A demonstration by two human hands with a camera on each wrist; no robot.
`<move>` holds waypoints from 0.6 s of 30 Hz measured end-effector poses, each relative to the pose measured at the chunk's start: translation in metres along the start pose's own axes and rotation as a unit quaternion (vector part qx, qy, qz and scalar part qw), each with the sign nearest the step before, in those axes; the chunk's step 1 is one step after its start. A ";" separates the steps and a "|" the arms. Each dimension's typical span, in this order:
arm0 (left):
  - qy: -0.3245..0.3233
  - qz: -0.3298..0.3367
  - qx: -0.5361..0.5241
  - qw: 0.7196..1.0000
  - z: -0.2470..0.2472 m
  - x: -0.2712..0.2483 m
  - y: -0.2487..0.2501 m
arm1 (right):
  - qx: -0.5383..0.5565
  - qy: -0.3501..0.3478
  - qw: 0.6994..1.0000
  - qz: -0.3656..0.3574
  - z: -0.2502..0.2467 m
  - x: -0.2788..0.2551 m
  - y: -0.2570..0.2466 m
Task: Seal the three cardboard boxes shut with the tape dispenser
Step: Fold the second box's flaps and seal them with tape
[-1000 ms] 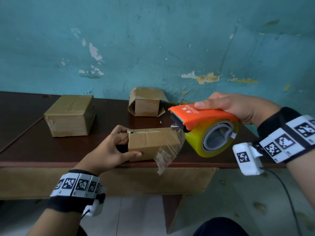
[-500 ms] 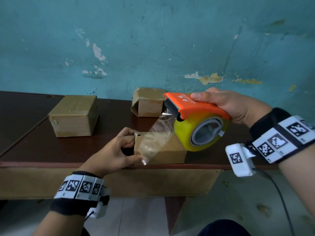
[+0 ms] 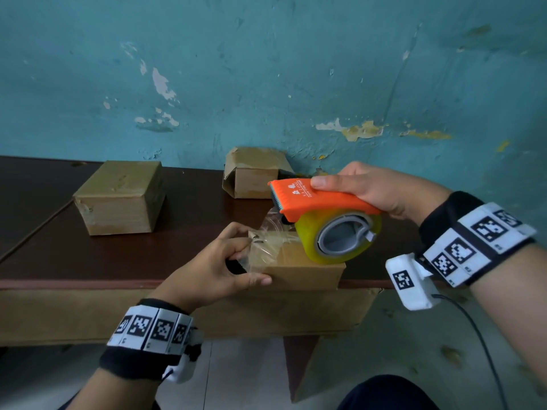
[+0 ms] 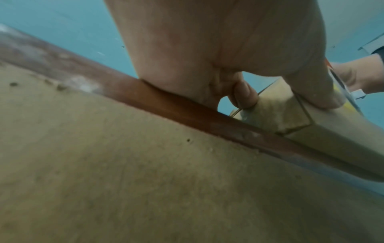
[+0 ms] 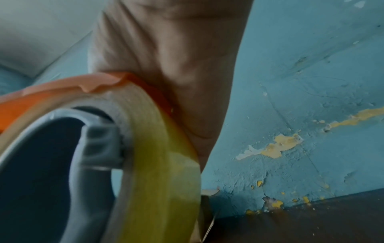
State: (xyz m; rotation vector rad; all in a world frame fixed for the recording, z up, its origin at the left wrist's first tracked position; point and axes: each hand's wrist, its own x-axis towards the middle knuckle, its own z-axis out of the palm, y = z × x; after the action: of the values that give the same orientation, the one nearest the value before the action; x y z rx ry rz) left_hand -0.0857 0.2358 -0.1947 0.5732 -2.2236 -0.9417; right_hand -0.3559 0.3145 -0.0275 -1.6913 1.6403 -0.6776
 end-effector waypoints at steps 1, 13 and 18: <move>-0.001 0.001 -0.004 1.000 0.000 -0.001 -0.001 | -0.006 0.000 1.000 0.001 0.000 0.000 -0.001; 0.012 -0.012 -0.028 0.999 0.001 -0.006 0.004 | -0.030 0.025 0.999 0.025 -0.002 0.004 0.004; 0.022 -0.011 -0.079 0.997 -0.005 -0.010 0.009 | -0.084 0.031 0.996 0.027 0.003 0.010 -0.005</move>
State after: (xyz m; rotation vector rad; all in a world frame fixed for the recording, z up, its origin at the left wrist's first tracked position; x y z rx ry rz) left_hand -0.0764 0.2452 -0.1886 0.5413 -2.0857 -1.0941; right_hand -0.3495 0.3046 -0.0262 -1.7502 1.8234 -0.5846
